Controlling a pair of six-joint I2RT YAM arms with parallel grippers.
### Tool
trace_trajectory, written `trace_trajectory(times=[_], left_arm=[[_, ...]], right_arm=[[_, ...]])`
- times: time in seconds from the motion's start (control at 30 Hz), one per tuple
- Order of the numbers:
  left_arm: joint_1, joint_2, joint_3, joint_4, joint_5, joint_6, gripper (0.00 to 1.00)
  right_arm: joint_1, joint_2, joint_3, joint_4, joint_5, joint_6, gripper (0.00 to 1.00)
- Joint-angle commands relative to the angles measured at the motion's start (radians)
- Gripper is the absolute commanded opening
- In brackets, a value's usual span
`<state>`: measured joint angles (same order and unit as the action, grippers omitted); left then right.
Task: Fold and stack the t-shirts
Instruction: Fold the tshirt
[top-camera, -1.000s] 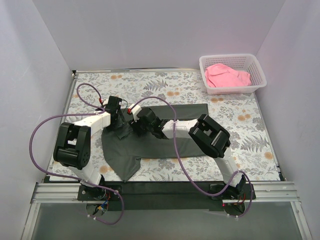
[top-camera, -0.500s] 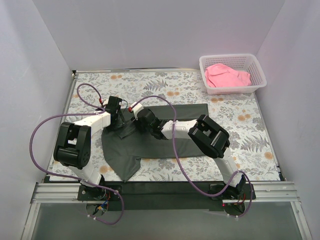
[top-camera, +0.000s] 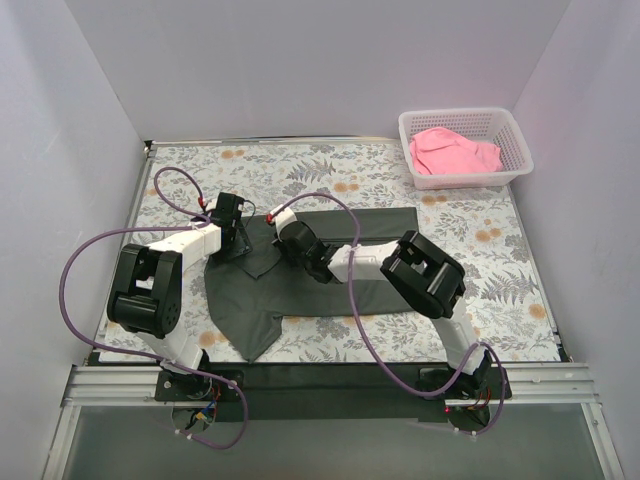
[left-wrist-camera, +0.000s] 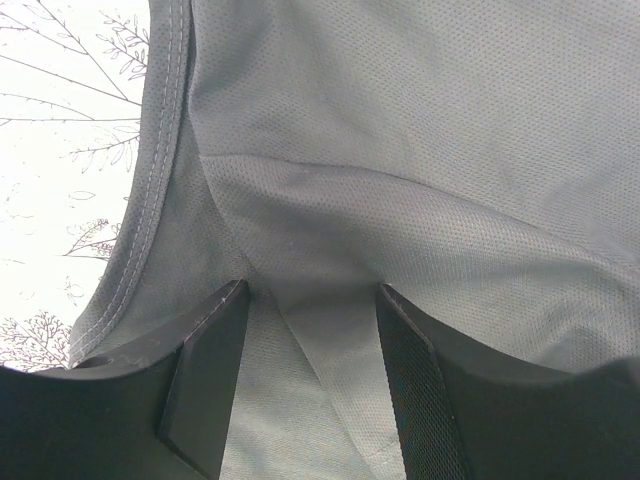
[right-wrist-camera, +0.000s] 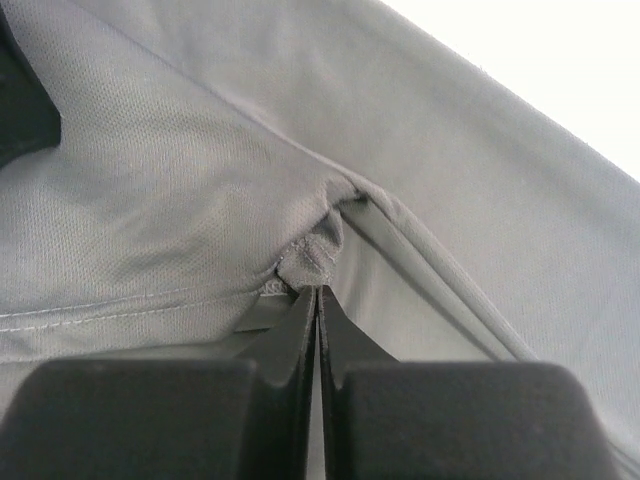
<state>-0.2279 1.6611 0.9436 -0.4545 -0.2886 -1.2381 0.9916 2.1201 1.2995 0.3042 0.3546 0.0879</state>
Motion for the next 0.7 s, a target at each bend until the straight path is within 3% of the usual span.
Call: trace_trajectory(times=[0.0, 0.37, 0.53, 0.67], left_arm=[[0.006, -0.003, 0.000, -0.007, -0.023, 0.005, 0.50], [0.007, -0.001, 0.003, -0.012, -0.034, 0.003, 0.50], [0.007, -0.014, -0.002, -0.010, -0.040, 0.003, 0.50], [0.007, -0.032, -0.003, -0.009, -0.043, 0.003, 0.50]], right_arm=[[0.002, -0.081, -0.035, 0.044, 0.000, 0.045, 0.05], [-0.002, -0.163, -0.135, 0.102, -0.109, 0.209, 0.01], [-0.033, -0.173, -0.198, 0.099, -0.060, 0.299, 0.26], [-0.037, -0.195, -0.207, 0.081, -0.035, 0.263, 0.33]])
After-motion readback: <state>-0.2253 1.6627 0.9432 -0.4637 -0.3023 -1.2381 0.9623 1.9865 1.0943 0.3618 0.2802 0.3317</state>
